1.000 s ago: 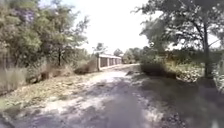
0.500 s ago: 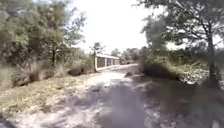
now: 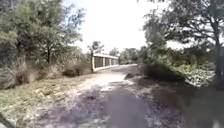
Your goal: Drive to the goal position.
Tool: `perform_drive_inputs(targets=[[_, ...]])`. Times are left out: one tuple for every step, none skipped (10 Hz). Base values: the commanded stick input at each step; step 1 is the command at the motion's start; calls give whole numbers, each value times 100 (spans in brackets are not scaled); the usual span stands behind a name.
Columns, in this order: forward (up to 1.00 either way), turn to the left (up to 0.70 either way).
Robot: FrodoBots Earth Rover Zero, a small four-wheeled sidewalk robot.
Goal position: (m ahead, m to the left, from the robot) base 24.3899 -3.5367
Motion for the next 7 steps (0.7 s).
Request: perform_drive_inputs(targets=[[70, 0], [70, 0], [70, 1], [70, 20], [70, 35], [70, 35], [70, 35]])
